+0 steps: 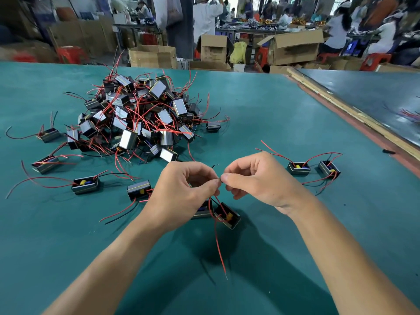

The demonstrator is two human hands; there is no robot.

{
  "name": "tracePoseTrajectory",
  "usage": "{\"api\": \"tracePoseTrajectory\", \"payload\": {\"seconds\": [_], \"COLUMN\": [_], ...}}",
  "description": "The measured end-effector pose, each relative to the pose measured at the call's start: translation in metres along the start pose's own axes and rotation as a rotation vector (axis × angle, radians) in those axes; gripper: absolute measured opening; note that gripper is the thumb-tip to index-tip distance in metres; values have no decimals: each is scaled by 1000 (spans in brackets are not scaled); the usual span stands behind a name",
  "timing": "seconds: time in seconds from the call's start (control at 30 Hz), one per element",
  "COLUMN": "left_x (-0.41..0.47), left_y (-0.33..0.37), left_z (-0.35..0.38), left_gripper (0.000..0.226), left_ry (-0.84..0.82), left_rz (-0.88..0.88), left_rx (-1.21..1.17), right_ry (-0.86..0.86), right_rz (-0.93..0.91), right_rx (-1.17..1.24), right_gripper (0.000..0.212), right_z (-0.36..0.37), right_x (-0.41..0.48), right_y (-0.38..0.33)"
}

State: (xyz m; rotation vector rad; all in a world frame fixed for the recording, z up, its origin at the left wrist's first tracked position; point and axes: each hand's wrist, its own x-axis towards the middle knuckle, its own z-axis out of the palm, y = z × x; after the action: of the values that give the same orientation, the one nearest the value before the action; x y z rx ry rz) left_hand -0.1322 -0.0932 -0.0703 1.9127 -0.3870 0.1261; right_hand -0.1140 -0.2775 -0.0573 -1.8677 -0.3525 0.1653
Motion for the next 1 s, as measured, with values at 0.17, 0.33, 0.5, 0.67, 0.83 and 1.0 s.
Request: {"api": "tracePoseTrajectory", "payload": {"seconds": [0.17,0.33,0.5,0.67,0.83,1.0], "left_x": [1,2,5,5,5,6], "left_y": [1,2,5,5,6,5], "left_z": [0,-2,-9,-11,-10,-11], "left_gripper": [16,17,24,21,16,23], "left_ry": [-6,-33,-136,-182,-100,39], "left_rz": [-17,-118,-283,-362,-296,-284], "left_rx": [-26,-120,-332,-391,-400,-423], "right_ry": [12,27,32,75,186,111], "right_rz": [-103,-218,-306,-346,-399,-145], "right_rx": [-146,-322,-333,-271,-273,-310], "right_gripper": [14,16,18,16,2,40], "right_z": [0,1,6,10,13,10], "right_x": [-2,-2,-3,0,2,-1], "right_y": [0,0,1,4,5,5]}}
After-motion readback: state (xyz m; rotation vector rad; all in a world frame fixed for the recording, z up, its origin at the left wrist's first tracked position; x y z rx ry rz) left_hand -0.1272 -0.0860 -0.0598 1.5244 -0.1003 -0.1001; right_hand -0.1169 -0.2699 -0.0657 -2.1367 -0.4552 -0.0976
